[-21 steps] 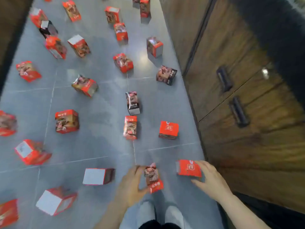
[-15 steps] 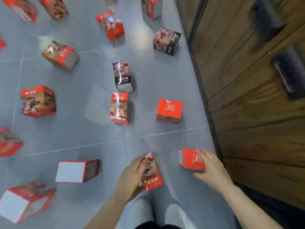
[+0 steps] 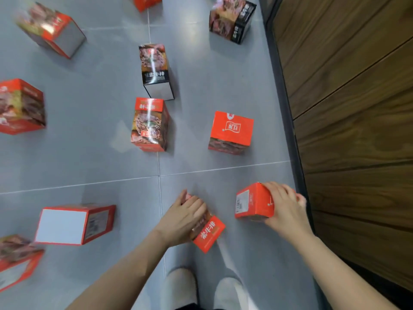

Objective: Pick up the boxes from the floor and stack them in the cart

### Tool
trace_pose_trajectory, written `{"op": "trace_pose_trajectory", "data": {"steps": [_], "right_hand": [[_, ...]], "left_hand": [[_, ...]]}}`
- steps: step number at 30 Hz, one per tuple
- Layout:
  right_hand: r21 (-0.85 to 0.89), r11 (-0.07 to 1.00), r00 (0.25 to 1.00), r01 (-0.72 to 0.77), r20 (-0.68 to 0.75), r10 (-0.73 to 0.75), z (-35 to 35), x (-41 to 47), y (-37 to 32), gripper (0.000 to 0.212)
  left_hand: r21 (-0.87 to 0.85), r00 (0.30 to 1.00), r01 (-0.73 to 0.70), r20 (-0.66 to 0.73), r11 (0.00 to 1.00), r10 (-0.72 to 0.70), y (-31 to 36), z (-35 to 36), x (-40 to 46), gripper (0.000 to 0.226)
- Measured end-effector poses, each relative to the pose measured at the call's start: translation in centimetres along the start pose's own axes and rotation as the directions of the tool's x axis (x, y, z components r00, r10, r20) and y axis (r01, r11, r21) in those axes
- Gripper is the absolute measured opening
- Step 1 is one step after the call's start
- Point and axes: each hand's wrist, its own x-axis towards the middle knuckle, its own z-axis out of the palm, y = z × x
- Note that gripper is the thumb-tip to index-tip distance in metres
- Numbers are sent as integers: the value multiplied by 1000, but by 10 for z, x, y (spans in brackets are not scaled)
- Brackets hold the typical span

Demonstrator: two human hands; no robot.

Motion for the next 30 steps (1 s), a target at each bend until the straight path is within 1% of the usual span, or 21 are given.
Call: {"op": "trace_pose_trajectory", "data": {"steps": [3,6,9,12,14,17,20,22,24,27,30], "right_hand": [[86,995,998,-48,52,43,-42,-2,-25,92],[123,992,999,-11,41,6,-99,-8,-65,92],[159,987,999,31,9,-33,-168,-18,-117,91],[177,979,995,99,-5,-100,-242,-37,-176,93],[201,971,991,131,-6,-133,-291,-54,-216,93],[224,954,979,200,-22,-200,-354,-82,-273,89],[234,934,961,271,-8,-277,-394,-105,-322,85],[214,917,938,337,12,-347,-411,-119,-353,87],[171,889,898,425,45,-438,-423,-130,-383,92],[119,848,838,516,133,-528,-434,-138,-427,94],[82,751,732,655,179,-658,-440,-143,-470,93]], "left_hand": [[-86,984,168,-51,982,-173,-12,-39,-21,52],[-163,936,327,-80,931,-343,-24,-101,-60,76],[-254,864,445,-132,859,-487,-30,-181,-114,77],[-292,772,558,-160,776,-615,-25,-265,-180,75],[-336,701,628,-149,702,-698,-16,-316,-228,76],[-418,578,714,-100,562,-810,0,-383,-296,78],[-488,460,751,-95,444,-883,11,-424,-353,81],[-536,366,765,-96,358,-925,25,-445,-390,83],[-574,269,772,-93,273,-959,39,-459,-423,87],[-587,136,790,-116,179,-984,61,-474,-463,87],[-584,-33,811,-106,35,-994,87,-483,-499,88]]}}
